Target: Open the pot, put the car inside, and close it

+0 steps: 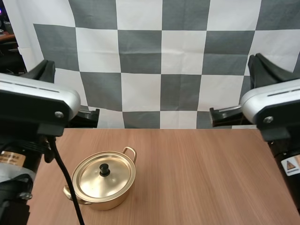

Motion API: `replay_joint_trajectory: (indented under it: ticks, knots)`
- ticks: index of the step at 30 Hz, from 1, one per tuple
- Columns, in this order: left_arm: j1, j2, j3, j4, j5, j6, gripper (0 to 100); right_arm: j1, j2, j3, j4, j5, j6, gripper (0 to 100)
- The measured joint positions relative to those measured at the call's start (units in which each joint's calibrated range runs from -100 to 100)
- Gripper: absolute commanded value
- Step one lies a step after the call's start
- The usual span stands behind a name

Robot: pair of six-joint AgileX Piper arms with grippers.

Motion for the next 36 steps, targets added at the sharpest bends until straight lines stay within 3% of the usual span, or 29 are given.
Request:
replay_joint_trajectory:
  ticks: [6, 14, 17, 20, 25, 27, 29, 36]
  knots:
    - [0.00, 0.00, 12.21, 0.00, 0.54, -5.92, 0, 0.00, -1.56, 12.23, 6.02, 9.49, 0.00, 0]
    - [0.00, 0.00, 23.07, -0.12, 9.19, -9.83, 0, -0.09, -1.50, 22.14, 7.47, 25.78, 2.43, 0]
    - [0.00, 0.00, 23.18, -0.12, 13.25, -12.53, 0, -0.09, -1.56, 22.14, 7.36, 32.68, 4.84, 15]
    - [0.00, 0.00, 23.18, -0.12, 16.63, -14.60, 0, -0.09, -1.56, 22.14, 7.36, 33.52, 4.84, 20]
    - [0.00, 0.00, 23.18, 0.25, 24.04, -15.14, 0, -0.09, -1.56, 22.14, 7.36, 33.87, 4.84, 19]
    - [0.00, 0.00, 23.18, 0.34, 24.20, -15.14, 0, -0.09, -1.56, 22.14, 7.72, 34.10, 4.84, 14]
    - [0.00, 0.00, 23.18, 0.34, 24.40, -16.01, 0, -0.09, -1.56, 22.14, 7.72, 34.34, 4.84, 0]
    - [0.00, 0.00, 23.18, 0.34, 24.98, -18.15, 0, -0.09, -1.56, 22.14, 7.72, 34.34, 4.84, 0]
